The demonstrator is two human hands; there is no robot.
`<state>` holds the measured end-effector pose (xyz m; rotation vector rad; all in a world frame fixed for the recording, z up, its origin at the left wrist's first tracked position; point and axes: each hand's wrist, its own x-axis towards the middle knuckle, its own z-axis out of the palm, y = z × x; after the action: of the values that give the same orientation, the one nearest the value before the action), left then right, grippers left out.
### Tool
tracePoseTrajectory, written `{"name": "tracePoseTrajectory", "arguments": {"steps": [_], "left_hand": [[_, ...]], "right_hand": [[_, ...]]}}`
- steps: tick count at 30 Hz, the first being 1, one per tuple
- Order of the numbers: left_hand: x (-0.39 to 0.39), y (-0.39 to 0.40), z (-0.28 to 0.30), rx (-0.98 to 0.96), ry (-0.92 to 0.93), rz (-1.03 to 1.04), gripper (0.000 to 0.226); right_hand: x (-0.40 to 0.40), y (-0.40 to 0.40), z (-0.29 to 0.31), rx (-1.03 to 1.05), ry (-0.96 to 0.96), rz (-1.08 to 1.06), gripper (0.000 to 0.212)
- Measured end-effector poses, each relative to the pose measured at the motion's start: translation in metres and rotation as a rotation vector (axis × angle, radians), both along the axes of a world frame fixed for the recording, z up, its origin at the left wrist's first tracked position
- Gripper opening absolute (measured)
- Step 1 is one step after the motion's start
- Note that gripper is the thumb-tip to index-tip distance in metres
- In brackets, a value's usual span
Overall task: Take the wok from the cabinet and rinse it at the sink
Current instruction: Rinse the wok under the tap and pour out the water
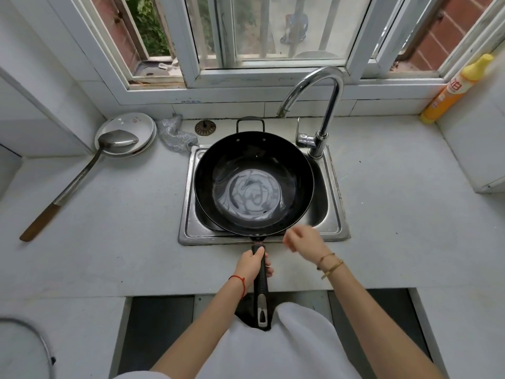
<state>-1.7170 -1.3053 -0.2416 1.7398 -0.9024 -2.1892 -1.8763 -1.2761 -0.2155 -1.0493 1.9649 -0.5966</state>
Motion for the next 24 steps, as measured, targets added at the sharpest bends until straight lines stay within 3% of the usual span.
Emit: {"name": "tracePoseTrajectory", "arguments": {"steps": [3, 6, 14, 24], "left_hand": [[-0.002, 0.0, 0.002, 0.034, -0.008, 0.026, 0.021], [-0.005, 0.002, 0.001, -0.01, -0.052, -0.019, 0.019], [-0.007, 0.005, -0.001, -0.029, -0.088, -0.027, 0.019], [-0.007, 0.003, -0.001, -0.027, -0.094, -0.012, 0.023]], "right_hand": [[-0.032, -0.03, 0.012, -0.224, 0.033, -0.282, 0.029], [-0.064, -0.07, 0.032, -0.339, 0.053, -0.371, 0.03], [-0.106, -0.164, 0.053, -0.282, 0.094, -0.229, 0.047], [-0.108, -0.196, 0.039, -0.271, 0.027, -0.184, 0.049]]}}
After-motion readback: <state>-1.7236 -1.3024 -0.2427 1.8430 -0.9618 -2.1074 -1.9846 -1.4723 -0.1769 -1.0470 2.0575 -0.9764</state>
